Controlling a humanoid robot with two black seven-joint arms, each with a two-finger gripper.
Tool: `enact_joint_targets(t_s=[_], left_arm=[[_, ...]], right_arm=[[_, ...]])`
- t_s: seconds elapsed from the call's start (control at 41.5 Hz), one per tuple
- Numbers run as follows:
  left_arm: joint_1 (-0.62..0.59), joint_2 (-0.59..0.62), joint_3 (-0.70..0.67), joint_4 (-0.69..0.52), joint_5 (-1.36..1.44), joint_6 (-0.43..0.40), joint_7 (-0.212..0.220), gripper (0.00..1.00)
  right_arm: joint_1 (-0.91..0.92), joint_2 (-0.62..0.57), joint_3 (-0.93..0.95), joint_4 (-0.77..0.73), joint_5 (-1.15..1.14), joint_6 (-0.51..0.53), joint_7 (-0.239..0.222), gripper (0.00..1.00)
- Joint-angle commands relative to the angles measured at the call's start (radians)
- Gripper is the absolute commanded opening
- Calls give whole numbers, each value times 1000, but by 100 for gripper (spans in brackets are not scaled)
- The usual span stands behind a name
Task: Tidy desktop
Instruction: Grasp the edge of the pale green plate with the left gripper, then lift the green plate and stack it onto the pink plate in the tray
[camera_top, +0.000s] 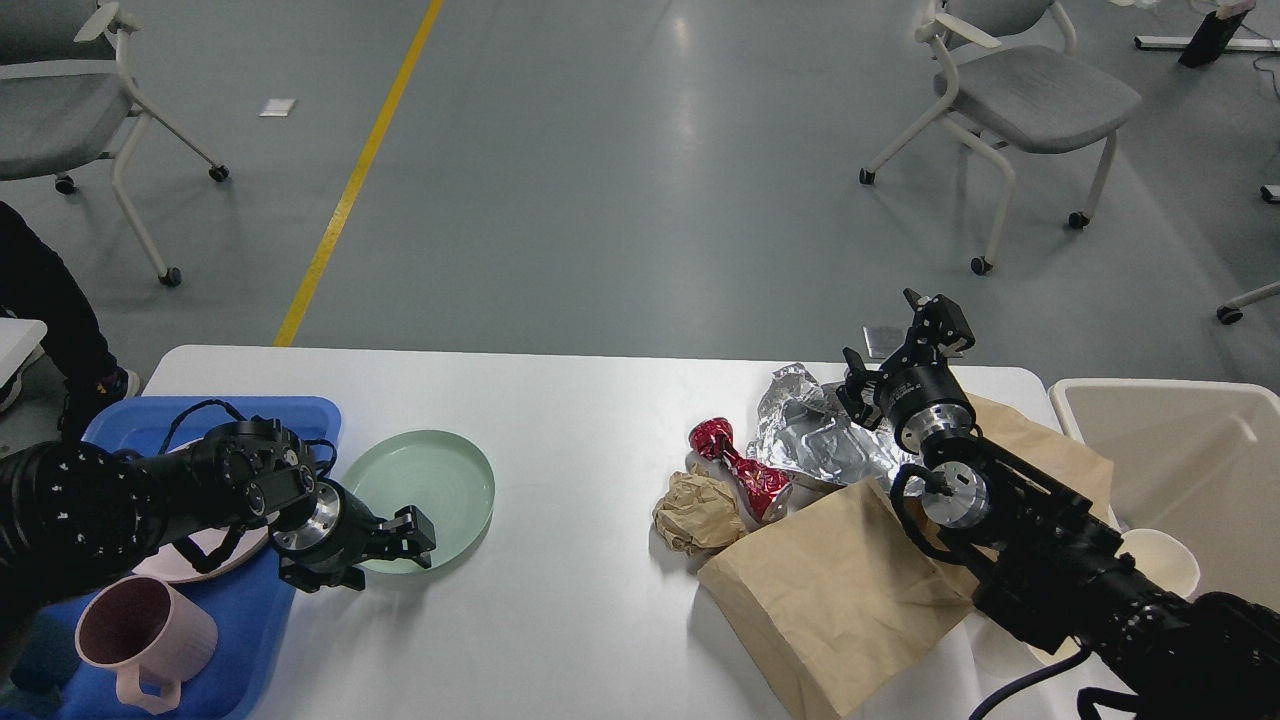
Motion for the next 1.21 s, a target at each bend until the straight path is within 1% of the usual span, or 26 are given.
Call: enact_joint_targets(t_s=[0.0, 0.048, 0.145, 0.434, 0.579, 0.7, 0.772, 0.868, 0.941, 0.989, 1.061, 1.085, 1.158, 1.182], left_arm=[[-5, 5, 3, 0, 1, -116, 0, 10], [-5, 5, 3, 2, 1, -142, 0, 4], [-5, 5, 3, 0, 1, -162, 0, 0], [-5, 6, 6, 0, 1, -167, 2, 0], [-30, 13, 16, 0, 1, -167, 2, 0], [-61, 36, 17, 0, 2, -192, 23, 0], [-90, 62, 14, 2, 1, -229, 46, 0], [-122, 69, 16, 2, 1, -232, 51, 0], [-154, 102, 16, 0, 1, -243, 54, 0], [-185, 126, 16, 0, 1, -266, 64, 0], [-221, 148, 16, 0, 1, -269, 80, 0], [-250, 167, 14, 0, 1, -269, 89, 0], [-292, 209, 14, 0, 1, -269, 92, 0], [-321, 242, 12, 0, 1, -269, 92, 0]], right_arm=[[-1, 0, 1, 0, 0, 0, 0, 100], [-1, 0, 1, 0, 0, 0, 0, 100], [1, 0, 1, 0, 0, 0, 0, 100], [-1, 0, 1, 0, 0, 0, 0, 100], [-1, 0, 1, 0, 0, 0, 0, 100], [-1, 0, 1, 0, 0, 0, 0, 100], [-1, 0, -1, 0, 0, 0, 0, 100], [1, 0, 1, 0, 0, 0, 0, 100], [-1, 0, 1, 0, 0, 0, 0, 100], [-1, 0, -1, 0, 0, 0, 0, 100], [1, 0, 1, 0, 0, 0, 0, 100], [1, 0, 1, 0, 0, 0, 0, 100], [1, 0, -1, 0, 0, 0, 0, 100], [-1, 0, -1, 0, 0, 0, 0, 100]])
